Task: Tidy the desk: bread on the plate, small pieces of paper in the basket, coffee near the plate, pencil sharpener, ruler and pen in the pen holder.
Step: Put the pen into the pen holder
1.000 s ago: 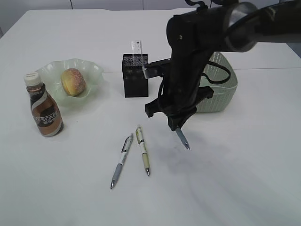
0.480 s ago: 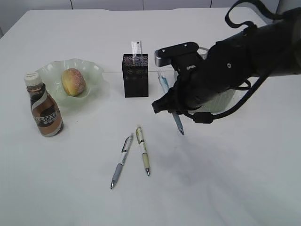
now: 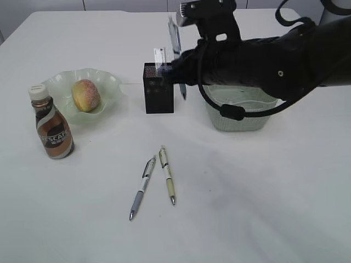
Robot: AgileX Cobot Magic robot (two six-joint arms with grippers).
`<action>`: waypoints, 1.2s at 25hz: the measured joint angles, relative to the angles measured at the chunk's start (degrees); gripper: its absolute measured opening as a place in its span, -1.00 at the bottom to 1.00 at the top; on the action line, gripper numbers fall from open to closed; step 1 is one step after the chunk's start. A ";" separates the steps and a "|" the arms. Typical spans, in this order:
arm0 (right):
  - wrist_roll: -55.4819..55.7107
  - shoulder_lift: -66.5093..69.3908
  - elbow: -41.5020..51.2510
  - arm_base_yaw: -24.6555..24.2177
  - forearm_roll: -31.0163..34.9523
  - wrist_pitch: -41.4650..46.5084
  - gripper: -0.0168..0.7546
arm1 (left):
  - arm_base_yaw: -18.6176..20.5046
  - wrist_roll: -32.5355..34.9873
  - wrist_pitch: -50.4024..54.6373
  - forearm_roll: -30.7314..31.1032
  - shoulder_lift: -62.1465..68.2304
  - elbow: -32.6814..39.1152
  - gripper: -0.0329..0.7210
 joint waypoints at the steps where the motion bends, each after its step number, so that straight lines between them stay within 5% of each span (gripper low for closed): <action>1: 0.00 0.00 0.00 0.00 -0.61 -3.46 -0.77 | 0.00 0.00 0.00 0.00 0.00 0.00 -0.08; 8: -0.13 3.02 -2.43 0.00 -2.02 -17.16 -0.77 | 0.00 0.00 0.00 0.00 0.00 0.00 -0.09; 30: -3.70 25.29 -27.35 -4.40 -2.11 -18.47 -0.77 | 0.00 0.00 0.00 0.00 0.00 0.00 -0.10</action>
